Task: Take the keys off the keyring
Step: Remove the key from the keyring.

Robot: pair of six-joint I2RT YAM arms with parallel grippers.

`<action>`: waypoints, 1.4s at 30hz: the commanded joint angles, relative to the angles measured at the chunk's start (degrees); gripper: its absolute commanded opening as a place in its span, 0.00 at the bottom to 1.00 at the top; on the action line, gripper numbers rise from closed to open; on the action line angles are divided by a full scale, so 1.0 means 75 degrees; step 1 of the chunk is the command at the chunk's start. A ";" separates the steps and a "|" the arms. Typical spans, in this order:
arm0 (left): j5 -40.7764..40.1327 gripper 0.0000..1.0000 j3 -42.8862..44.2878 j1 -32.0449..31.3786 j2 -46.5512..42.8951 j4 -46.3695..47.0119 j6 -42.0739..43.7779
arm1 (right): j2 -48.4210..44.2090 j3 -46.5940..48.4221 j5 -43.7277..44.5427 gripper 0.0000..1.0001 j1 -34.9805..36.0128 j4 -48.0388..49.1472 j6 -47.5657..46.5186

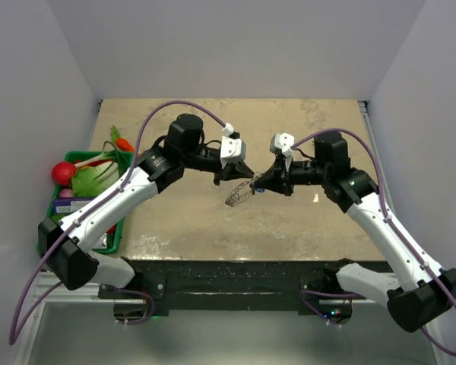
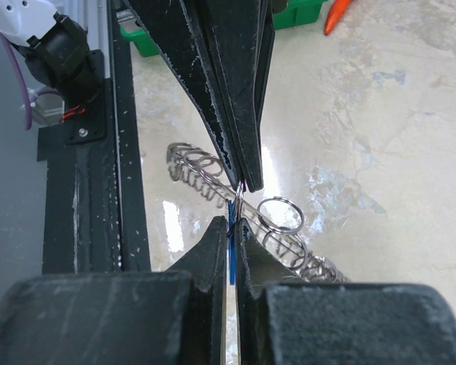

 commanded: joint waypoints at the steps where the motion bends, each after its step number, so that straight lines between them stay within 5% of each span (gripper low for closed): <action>1: 0.1531 0.00 -0.0166 0.0046 -0.0030 0.1420 -0.1019 | 0.0104 0.0259 -0.0188 0.00 -0.0001 0.0015 0.0030; 13: 0.2200 0.00 -0.0612 0.0139 -0.0054 0.2241 -0.1852 | 0.0478 0.0459 -0.0376 0.00 -0.0013 0.0155 -0.0029; 30: 0.2820 0.00 -0.1338 0.0292 -0.0112 0.3880 -0.3339 | 0.1264 0.1149 -0.2612 0.00 -0.0013 -0.0439 -0.0707; 39: 0.3406 0.00 -0.2241 0.0573 -0.0101 0.7359 -0.6371 | 0.1521 0.1619 -0.2767 0.00 -0.0024 -0.2164 -0.2548; 42: 0.3582 0.00 -0.2579 0.0585 -0.0077 0.8682 -0.7425 | 0.1358 0.1433 -0.2520 0.00 -0.0013 -0.1641 -0.2281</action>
